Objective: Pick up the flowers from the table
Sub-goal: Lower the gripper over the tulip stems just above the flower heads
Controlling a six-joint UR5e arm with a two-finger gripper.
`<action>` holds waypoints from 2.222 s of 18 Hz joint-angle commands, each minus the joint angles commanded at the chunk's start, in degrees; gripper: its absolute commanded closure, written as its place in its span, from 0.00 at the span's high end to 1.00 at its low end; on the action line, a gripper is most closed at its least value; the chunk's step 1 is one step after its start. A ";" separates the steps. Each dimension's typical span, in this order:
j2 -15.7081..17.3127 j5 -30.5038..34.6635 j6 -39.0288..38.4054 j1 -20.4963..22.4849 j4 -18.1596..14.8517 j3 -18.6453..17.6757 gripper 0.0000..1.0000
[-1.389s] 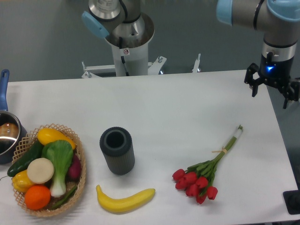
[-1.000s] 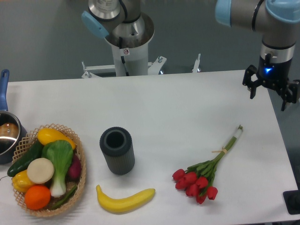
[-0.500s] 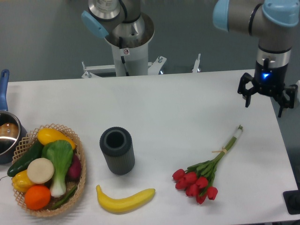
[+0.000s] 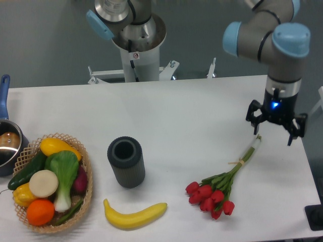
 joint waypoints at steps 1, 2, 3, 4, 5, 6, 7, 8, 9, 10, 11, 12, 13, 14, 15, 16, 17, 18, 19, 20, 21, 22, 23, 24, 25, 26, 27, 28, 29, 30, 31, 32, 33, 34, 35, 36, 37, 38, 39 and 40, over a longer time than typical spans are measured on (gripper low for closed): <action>-0.18 0.00 -0.17 -0.18 0.00 -0.09 1.00; -0.44 0.00 -0.09 -0.53 0.00 0.00 1.00; -0.70 0.00 -0.18 -0.97 0.00 0.00 1.00; -1.49 0.00 -0.26 -1.32 0.09 0.00 1.00; -2.11 0.00 -0.26 -1.50 0.26 0.00 1.00; -2.98 0.00 -0.26 -1.84 0.27 0.26 1.00; -3.69 0.00 -0.26 -2.11 0.35 0.35 1.00; -4.30 0.00 0.00 -2.11 0.35 0.26 1.00; -4.74 0.00 0.17 -2.20 0.44 0.35 1.00; -5.18 0.00 0.26 -2.20 0.44 0.53 1.00; -5.71 0.00 0.26 -2.20 0.44 0.96 1.00; -6.06 0.00 0.26 -2.29 0.35 1.31 1.00; -6.50 0.00 0.35 -2.55 0.44 1.58 1.00; -6.85 0.00 0.70 -2.73 0.44 1.49 1.00; -7.82 0.00 1.22 -3.16 0.44 1.41 1.00; -8.26 0.09 1.23 -3.86 0.44 1.58 1.00; -8.61 0.00 1.14 -4.13 0.44 1.49 1.00; -8.79 0.00 0.97 -4.22 0.35 1.32 1.00; -9.23 0.00 0.79 -4.31 0.44 1.06 1.00; -9.41 -0.09 0.70 -4.57 0.44 0.97 1.00; -9.84 -0.09 0.62 -4.92 0.35 1.05 1.00; -10.02 -0.09 0.61 -5.01 0.35 1.05 1.00; -10.02 -0.09 0.70 -5.01 0.35 1.05 1.00; -10.02 -0.09 0.70 -5.01 0.35 1.05 1.00; -10.02 -0.09 0.70 -5.10 0.35 1.05 1.00; -10.20 -0.09 0.62 -5.10 0.35 0.97 1.00; -10.20 -0.09 0.70 -5.10 0.35 0.97 1.00; -10.29 -0.09 0.70 -5.10 0.27 0.97 1.00; -10.29 -0.09 0.70 -5.10 0.27 0.97 1.00; -10.37 -0.09 0.62 -5.10 0.35 0.97 1.00; -10.46 -0.09 0.61 -5.10 0.35 0.97 0.99; -10.64 -0.09 0.70 -5.10 0.35 0.97 0.99; -10.81 -0.09 0.70 -5.10 0.35 1.14 0.95; -11.16 -0.09 0.70 -5.10 0.35 1.49 0.92; -11.60 -0.09 0.70 -5.10 0.35 1.76 0.88; -11.60 -0.09 0.62 -5.10 0.35 1.84 0.83; -11.60 -0.09 0.61 -5.10 0.35 2.02 0.80; -11.69 -0.09 0.61 -5.10 0.35 2.02 0.76; -11.69 -0.09 0.61 -5.10 0.27 2.02 0.72; -11.69 0.00 0.61 -5.01 0.27 2.02 0.67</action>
